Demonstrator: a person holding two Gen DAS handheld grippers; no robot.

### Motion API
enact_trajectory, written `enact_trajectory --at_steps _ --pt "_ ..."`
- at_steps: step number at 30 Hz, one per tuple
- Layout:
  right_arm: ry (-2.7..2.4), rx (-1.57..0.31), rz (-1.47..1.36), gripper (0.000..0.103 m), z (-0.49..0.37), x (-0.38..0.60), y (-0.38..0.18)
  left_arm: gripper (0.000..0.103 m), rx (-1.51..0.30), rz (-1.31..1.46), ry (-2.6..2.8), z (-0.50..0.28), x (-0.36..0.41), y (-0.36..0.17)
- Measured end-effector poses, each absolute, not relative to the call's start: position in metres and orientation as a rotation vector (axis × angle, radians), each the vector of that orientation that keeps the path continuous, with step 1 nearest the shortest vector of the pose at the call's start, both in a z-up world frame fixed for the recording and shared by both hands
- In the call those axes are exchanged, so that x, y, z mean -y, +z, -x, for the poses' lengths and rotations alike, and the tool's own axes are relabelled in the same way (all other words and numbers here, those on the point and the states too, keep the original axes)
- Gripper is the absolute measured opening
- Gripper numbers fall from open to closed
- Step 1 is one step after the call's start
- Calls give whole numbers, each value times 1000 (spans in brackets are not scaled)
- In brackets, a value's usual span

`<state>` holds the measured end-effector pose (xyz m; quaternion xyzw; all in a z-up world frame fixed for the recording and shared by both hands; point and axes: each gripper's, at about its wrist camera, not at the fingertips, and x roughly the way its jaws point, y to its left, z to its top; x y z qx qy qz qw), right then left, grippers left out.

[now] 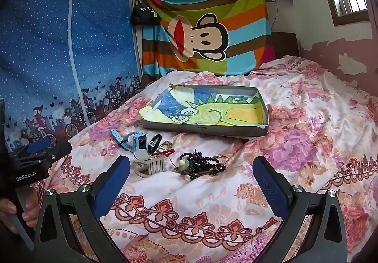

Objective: Organize jewelry

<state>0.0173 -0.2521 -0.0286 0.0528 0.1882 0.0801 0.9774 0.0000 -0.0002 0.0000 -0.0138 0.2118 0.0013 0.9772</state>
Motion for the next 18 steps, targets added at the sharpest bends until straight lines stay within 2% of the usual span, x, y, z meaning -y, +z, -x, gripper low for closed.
enact_trajectory --at_steps 18 --pt "164 -377 -112 102 -17 253 -29 103 -425 26 1 0 1 0"
